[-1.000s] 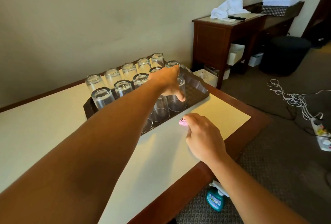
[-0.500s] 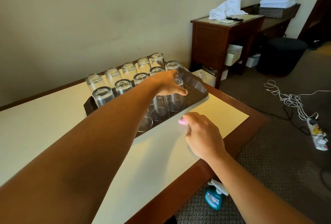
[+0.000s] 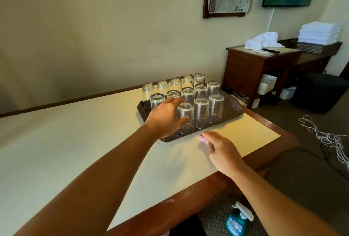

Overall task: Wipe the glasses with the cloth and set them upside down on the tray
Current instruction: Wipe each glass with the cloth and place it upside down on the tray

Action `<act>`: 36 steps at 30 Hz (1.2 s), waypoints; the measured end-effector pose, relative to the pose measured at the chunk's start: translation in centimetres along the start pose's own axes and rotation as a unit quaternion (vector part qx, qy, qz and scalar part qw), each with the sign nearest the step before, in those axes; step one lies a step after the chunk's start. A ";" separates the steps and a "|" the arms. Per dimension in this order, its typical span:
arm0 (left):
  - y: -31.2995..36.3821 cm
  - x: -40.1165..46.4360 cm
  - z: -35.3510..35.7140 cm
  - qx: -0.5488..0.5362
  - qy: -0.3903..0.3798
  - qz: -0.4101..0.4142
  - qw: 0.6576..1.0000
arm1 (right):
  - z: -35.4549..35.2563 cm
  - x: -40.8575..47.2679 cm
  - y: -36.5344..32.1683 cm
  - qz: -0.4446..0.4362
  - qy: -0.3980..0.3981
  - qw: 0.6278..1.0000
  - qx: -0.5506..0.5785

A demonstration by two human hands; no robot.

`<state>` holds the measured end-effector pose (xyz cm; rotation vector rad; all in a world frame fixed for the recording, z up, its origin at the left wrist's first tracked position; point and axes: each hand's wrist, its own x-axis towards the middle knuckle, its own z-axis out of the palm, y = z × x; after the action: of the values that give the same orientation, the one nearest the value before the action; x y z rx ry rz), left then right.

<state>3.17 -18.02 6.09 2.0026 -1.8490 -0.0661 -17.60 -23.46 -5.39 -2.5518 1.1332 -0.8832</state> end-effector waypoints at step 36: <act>-41.2 -29.1 -11.8 -0.108 0.384 -0.590 0.702 | 22.6 6.8 -32.1 -0.245 -0.113 0.949 0.165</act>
<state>42.22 14.59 -3.59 2.1692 0.0982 0.1622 18.87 -7.64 -7.11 -2.5884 0.2527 -0.7663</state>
